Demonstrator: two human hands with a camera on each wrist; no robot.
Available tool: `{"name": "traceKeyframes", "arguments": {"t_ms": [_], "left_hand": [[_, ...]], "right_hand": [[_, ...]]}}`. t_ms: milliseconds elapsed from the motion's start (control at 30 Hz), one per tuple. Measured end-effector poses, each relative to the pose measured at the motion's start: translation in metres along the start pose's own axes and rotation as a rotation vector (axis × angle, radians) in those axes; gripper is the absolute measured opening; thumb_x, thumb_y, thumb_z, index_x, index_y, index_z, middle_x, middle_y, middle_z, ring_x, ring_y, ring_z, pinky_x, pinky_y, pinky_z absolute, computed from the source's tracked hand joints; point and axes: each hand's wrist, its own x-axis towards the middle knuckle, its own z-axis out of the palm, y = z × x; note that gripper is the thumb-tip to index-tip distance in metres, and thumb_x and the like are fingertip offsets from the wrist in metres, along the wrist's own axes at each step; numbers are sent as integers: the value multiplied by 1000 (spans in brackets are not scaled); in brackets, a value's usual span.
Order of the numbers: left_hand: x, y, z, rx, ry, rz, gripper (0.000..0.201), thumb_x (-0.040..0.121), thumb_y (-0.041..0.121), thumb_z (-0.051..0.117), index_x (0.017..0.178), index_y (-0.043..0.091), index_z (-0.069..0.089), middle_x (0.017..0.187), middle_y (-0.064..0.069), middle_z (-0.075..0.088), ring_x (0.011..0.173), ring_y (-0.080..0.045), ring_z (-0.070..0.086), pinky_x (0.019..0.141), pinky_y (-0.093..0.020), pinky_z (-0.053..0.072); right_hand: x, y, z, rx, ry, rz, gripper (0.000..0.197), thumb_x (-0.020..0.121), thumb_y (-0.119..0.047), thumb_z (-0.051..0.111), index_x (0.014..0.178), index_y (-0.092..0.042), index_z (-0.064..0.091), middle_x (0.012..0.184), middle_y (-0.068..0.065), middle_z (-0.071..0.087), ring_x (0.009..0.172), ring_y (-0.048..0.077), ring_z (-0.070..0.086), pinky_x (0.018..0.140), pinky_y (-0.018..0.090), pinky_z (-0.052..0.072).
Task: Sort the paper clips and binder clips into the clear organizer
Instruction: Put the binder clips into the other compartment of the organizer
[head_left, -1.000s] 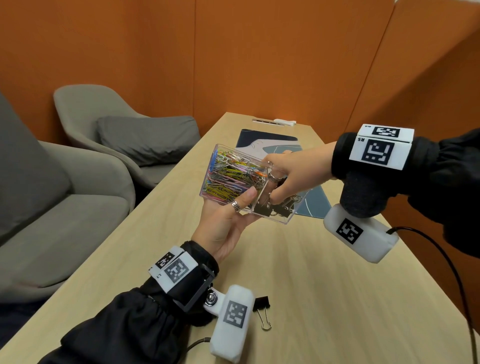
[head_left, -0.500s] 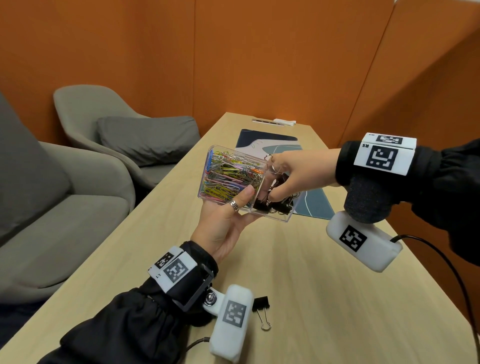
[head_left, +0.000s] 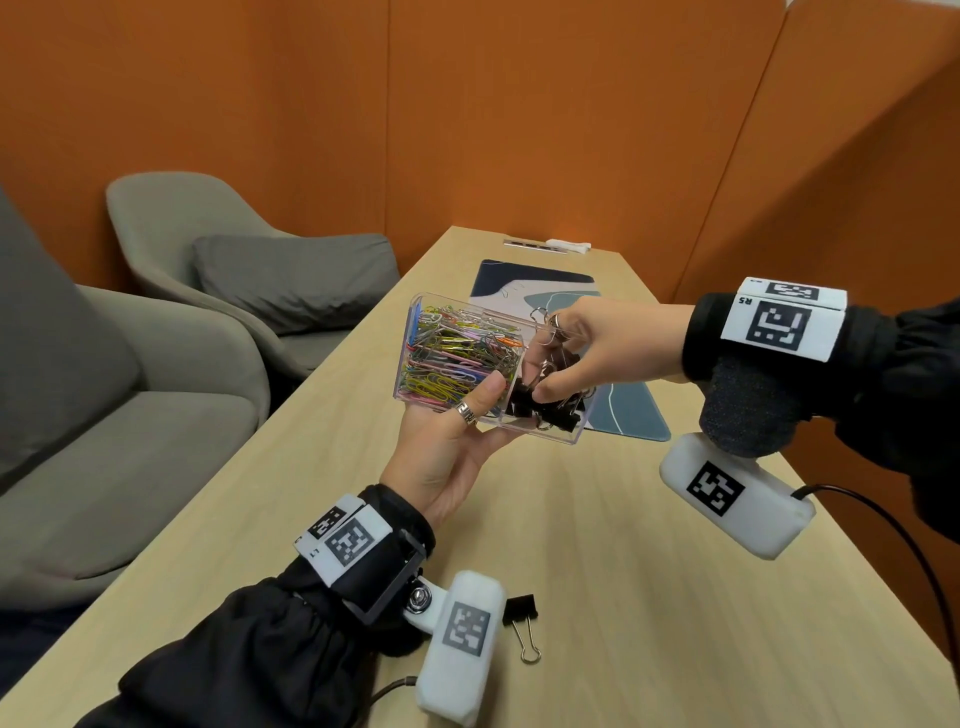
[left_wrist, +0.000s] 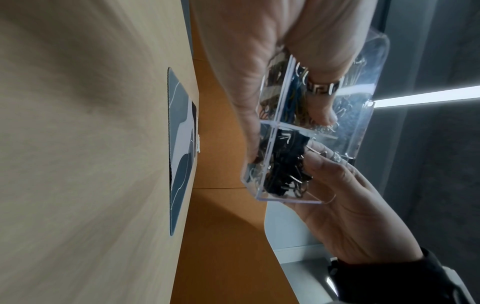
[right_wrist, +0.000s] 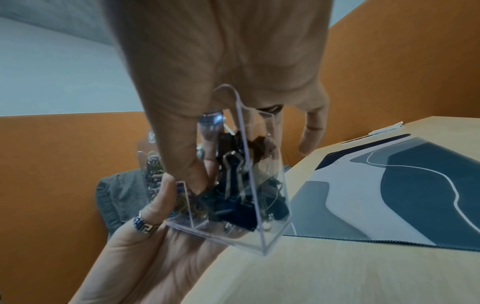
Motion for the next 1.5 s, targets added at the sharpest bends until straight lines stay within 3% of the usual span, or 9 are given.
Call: {"name": "traceKeyframes", "arguments": {"t_ms": [233, 433, 567, 767, 900, 1000, 1167, 1367, 1500], "left_hand": [[0, 2, 1, 5, 2, -1, 45, 77, 5, 59, 121, 9, 53, 109, -12, 66, 96, -26, 65, 82, -53, 52], [-1, 2, 2, -15, -3, 1, 39, 75, 5, 59, 114, 12, 57, 109, -11, 67, 96, -26, 66, 80, -52, 54], [0, 2, 2, -26, -4, 1, 38, 75, 5, 59, 113, 13, 58, 110, -11, 67, 97, -27, 65, 84, -57, 51], [0, 2, 3, -26, 4, -7, 44, 73, 5, 62, 116, 11, 56, 111, -11, 67, 99, -27, 65, 82, -57, 51], [-1, 2, 3, -37, 8, -16, 46, 77, 5, 66, 122, 9, 53, 116, -12, 65, 101, -28, 64, 81, -55, 53], [-1, 3, 4, -35, 2, -15, 48, 79, 3, 62, 125, 8, 50, 114, -11, 66, 99, -25, 66, 78, -51, 55], [-1, 0, 3, -4, -18, -22, 41, 77, 4, 59, 117, 12, 55, 114, -12, 65, 100, -27, 64, 82, -55, 52], [-1, -3, 3, 20, -38, -19, 40, 76, 4, 58, 116, 11, 56, 111, -10, 66, 97, -26, 65, 82, -56, 53], [-2, -4, 2, 29, -43, -9, 36, 76, 5, 59, 111, 12, 57, 105, -8, 68, 92, -23, 67, 80, -53, 54]], "right_hand": [[-4, 2, -1, 78, -41, -21, 7, 81, -27, 71, 85, -26, 66, 104, 8, 70, 101, 22, 62, 98, 38, 46], [-6, 4, 1, 214, -26, -18, 11, 79, -21, 73, 83, -25, 64, 107, 17, 69, 103, 28, 63, 93, 35, 48], [-5, 9, 2, 307, -17, -13, 14, 77, -18, 74, 79, -23, 61, 105, 22, 67, 90, 26, 58, 84, 42, 46], [-7, 15, 3, 384, -11, -11, 9, 83, -27, 68, 79, -23, 61, 85, -2, 62, 85, 16, 52, 68, 30, 38], [-7, 16, 0, 412, -46, 27, 14, 88, -37, 58, 83, -24, 61, 98, 2, 67, 104, 28, 58, 86, 42, 43], [-6, 17, -1, 449, -84, 76, 22, 91, -38, 49, 83, -24, 64, 107, -7, 63, 110, 20, 53, 102, 48, 40], [-3, 20, -7, 489, -97, 96, 43, 96, -46, 37, 73, -23, 66, 110, 0, 60, 106, 23, 52, 102, 52, 42], [2, 15, -23, 363, -269, 104, 23, 75, -37, 60, 81, -17, 67, 99, 0, 67, 108, 26, 58, 94, 46, 47], [8, 10, -29, 258, -317, 114, 14, 67, -31, 69, 76, -19, 68, 85, -1, 69, 88, 16, 62, 82, 36, 50]]}}
